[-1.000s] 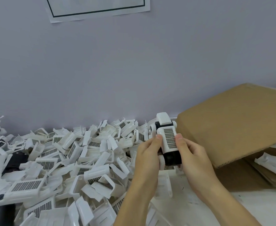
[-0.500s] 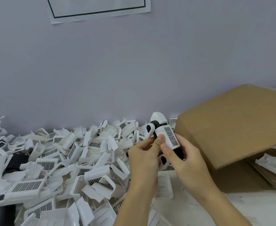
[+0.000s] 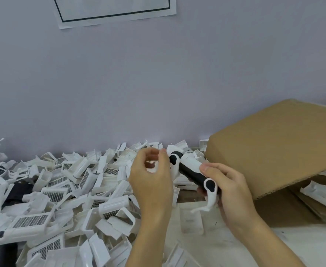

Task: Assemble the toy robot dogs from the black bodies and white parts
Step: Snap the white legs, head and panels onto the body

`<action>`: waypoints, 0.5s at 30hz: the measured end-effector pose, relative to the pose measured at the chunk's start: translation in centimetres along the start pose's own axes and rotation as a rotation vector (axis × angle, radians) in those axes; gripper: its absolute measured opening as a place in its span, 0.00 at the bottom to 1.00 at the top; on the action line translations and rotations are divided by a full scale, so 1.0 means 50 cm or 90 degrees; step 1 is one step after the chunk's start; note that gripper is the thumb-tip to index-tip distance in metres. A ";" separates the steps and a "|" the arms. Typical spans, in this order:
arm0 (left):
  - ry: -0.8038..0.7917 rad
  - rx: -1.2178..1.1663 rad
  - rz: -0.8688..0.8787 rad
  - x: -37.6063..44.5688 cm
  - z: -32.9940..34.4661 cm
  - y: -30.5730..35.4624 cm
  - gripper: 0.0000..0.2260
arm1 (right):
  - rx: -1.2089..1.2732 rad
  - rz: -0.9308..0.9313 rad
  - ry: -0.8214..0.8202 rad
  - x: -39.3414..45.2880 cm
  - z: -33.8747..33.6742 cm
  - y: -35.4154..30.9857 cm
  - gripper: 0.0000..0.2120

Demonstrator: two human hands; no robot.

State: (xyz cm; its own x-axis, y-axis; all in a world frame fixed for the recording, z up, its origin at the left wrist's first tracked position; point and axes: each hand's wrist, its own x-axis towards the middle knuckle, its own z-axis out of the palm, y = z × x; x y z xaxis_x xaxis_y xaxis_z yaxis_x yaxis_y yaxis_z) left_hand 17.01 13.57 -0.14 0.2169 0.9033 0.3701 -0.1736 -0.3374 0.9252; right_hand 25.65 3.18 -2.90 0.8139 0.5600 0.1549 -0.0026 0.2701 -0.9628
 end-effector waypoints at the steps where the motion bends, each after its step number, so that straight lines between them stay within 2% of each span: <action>1: -0.029 -0.040 -0.020 0.000 -0.001 0.003 0.05 | 0.017 0.010 -0.017 0.000 -0.001 0.000 0.19; 3: -0.101 -0.116 -0.071 0.001 -0.003 0.001 0.07 | 0.038 0.025 -0.040 0.002 -0.002 -0.002 0.25; 5: -0.130 -0.133 -0.093 0.002 -0.003 0.000 0.09 | 0.060 0.031 -0.046 0.003 -0.006 -0.001 0.25; 10: -0.117 -0.146 -0.093 0.006 -0.002 -0.004 0.10 | 0.062 0.035 -0.051 0.000 -0.004 0.002 0.25; 15: -0.094 -0.128 -0.093 0.000 0.009 -0.008 0.10 | 0.029 0.016 -0.036 -0.003 0.001 -0.001 0.18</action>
State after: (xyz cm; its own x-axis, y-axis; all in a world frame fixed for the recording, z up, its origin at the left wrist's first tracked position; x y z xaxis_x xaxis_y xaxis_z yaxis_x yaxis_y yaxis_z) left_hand 17.50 13.61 -0.47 0.3887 0.8852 0.2554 -0.3134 -0.1337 0.9402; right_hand 25.51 3.14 -2.89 0.7794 0.6096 0.1447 -0.0492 0.2898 -0.9558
